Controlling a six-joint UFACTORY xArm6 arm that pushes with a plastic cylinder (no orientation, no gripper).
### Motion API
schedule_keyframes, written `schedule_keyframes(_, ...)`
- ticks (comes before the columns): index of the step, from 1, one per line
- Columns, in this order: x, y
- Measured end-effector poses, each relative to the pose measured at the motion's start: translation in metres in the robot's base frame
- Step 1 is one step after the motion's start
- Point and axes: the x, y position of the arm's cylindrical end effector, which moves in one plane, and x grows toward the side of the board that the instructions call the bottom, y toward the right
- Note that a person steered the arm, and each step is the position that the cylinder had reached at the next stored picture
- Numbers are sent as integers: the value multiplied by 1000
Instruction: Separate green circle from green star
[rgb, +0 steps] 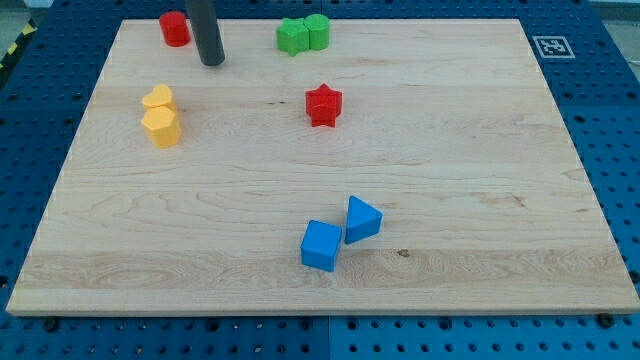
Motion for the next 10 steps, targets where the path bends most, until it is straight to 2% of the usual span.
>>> schedule_keyframes(5,-86,48)
schedule_keyframes(8,-86,127)
schedule_keyframes(10,-86,135)
